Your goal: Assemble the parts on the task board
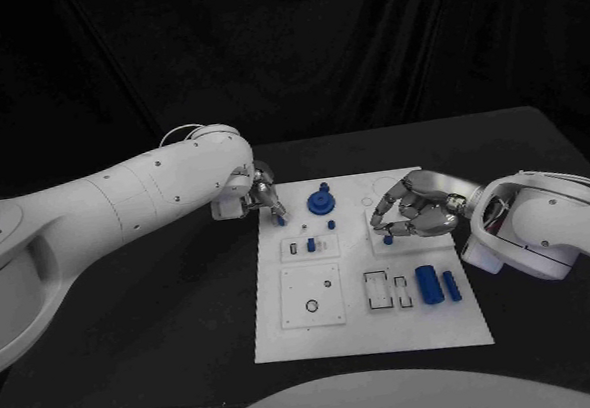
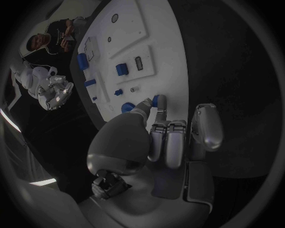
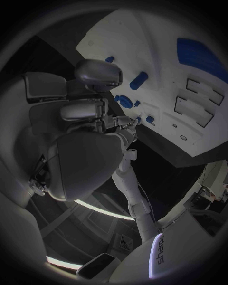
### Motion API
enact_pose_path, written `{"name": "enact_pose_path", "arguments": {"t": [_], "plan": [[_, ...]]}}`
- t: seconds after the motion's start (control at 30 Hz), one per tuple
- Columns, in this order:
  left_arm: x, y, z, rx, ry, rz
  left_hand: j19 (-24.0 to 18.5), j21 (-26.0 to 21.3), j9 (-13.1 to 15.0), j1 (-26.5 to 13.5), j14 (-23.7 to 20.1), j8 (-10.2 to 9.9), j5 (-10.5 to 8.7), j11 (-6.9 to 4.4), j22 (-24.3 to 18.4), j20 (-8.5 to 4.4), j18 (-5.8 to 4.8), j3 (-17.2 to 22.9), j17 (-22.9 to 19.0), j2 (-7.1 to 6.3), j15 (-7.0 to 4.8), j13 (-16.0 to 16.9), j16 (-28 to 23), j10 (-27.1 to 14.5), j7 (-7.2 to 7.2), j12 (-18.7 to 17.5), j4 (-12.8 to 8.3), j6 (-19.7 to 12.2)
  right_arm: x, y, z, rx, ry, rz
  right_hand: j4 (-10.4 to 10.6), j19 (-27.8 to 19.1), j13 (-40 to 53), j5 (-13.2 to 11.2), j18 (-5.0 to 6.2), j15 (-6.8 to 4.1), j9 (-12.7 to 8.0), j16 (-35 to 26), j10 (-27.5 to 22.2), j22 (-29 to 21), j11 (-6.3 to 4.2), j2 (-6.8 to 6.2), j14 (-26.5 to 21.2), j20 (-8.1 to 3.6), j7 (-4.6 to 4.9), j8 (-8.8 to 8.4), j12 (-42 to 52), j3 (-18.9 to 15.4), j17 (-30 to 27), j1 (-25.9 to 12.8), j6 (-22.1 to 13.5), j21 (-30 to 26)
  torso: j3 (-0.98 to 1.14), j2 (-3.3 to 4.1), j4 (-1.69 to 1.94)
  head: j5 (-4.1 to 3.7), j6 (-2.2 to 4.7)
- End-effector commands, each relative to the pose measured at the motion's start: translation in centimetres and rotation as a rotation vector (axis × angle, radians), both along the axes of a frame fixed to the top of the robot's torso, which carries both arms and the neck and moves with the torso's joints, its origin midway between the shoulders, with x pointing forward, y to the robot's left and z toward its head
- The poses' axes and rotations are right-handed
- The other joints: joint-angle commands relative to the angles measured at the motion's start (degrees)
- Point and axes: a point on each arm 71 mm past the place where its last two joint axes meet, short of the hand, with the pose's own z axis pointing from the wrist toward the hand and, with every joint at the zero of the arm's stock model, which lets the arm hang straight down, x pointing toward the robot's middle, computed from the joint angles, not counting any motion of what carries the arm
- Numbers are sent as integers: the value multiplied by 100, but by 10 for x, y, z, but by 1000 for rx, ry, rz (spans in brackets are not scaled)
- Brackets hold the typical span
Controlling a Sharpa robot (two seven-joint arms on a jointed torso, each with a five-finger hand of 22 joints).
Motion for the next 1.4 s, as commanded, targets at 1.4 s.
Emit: {"name": "enact_pose_path", "arguments": {"t": [1.4], "plan": [[-36,7,41,-53,-77,-43,-32,-116,247,-420,585,97,692,27,917,16,5,1805,1510,-433,-9,1396,38,532,48,-75,-758,-50,-1,-2,-2,-14,15,-7,-51,-21,1510,45,59,51,-18,17,598,955,53,26,596,5,14,35,21,37,1509,94,-32,-52,1,-8,-2,67,-1]]}}
